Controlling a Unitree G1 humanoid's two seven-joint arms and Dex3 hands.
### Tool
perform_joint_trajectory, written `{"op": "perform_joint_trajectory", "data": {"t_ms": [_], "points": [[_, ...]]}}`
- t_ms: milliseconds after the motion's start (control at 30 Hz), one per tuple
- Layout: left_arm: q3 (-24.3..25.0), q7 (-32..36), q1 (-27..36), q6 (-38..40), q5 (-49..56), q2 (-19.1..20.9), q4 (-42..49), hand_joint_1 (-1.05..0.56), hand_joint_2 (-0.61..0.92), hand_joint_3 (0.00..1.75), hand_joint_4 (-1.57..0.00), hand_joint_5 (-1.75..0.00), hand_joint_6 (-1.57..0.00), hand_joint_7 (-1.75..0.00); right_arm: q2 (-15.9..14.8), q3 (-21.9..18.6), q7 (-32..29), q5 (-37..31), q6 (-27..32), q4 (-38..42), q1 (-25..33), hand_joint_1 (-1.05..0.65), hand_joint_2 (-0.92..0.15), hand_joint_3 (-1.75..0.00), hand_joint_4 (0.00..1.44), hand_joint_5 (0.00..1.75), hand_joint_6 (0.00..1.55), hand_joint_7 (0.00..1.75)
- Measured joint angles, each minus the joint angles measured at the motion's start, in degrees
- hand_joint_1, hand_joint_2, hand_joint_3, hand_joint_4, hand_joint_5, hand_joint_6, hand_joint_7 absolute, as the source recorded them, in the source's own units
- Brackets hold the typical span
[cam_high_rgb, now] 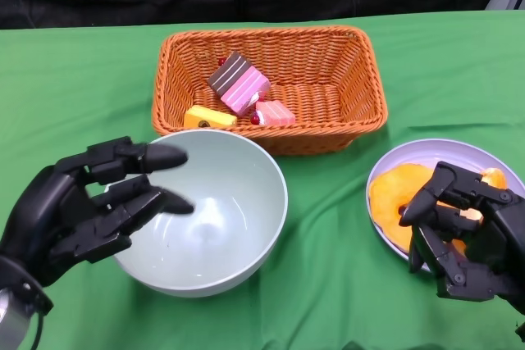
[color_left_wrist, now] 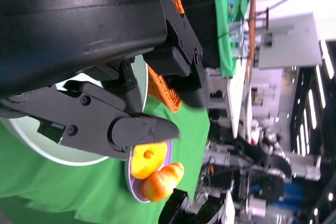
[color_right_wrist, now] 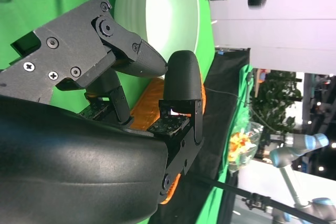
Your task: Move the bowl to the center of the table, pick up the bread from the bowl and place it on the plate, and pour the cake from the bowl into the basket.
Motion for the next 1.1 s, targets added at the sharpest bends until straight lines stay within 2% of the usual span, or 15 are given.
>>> {"op": "perform_joint_trajectory", "data": {"t_ms": [67,167,300,400,700,933,1100], "points": [[1.3,0.0,1.1,-0.1,0.5,-1.0,-1.0,-0.05,0.86,0.7,-0.7,-1.7,-0.7,-1.43,0.4,0.1,-0.4,0.0,-0.2,0.0,0.1,-0.07,-0.52,-1.09,0.78,1.62,0.69,1.33],[2.4,-1.9,2.1,-2.9,2.5,-2.5,0.0,-0.06,0.75,0.87,-0.76,-1.74,-0.68,-1.55,0.9,0.1,-0.5,0.1,-1.0,0.2,0.3,-0.07,-0.52,-1.09,0.76,1.61,0.69,1.31],[3.3,-6.9,1.6,-10.3,5.1,-4.2,5.8,-0.04,0.61,1.13,-0.82,-1.75,-0.71,-1.56,1.0,0.1,0.2,0.7,-2.7,0.6,0.3,-0.08,-0.53,-1.07,0.75,1.6,0.69,1.3],[4.1,-10.6,0.7,-15.3,6.5,-4.8,10.4,-0.04,0.53,1.27,-0.83,-1.75,-0.75,-1.52,1.0,0.1,0.1,0.7,-3.0,0.3,0.6,-0.08,-0.54,-1.07,0.74,1.6,0.67,1.32],[5.9,-13.7,2.0,-24.2,10.2,-5.2,13.4,-0.02,0.46,1.38,-0.83,-1.75,-0.77,-1.52,1.0,1.1,-1.0,-1.2,-5.1,-3.6,6.8,-0.03,-0.49,-1.15,0.77,1.63,0.69,1.37],[7.8,-13.7,3.3,-23.3,9.4,-5.2,13.5,0.01,0.46,1.43,-0.85,-1.75,-0.74,-1.56,0.7,1.2,-1.3,-2.8,-7.6,-5.9,11.7,-0.04,-0.52,-1.12,0.77,1.64,0.69,1.38],[8.1,-13.7,3.7,-23.1,9.3,-5.7,13.0,0.02,0.47,1.41,-0.82,-1.75,-0.74,-1.52,0.6,1.4,-1.9,-3.3,-7.7,-7.0,13.0,-0.04,-0.54,-1.08,0.73,1.66,0.67,1.37]]}}
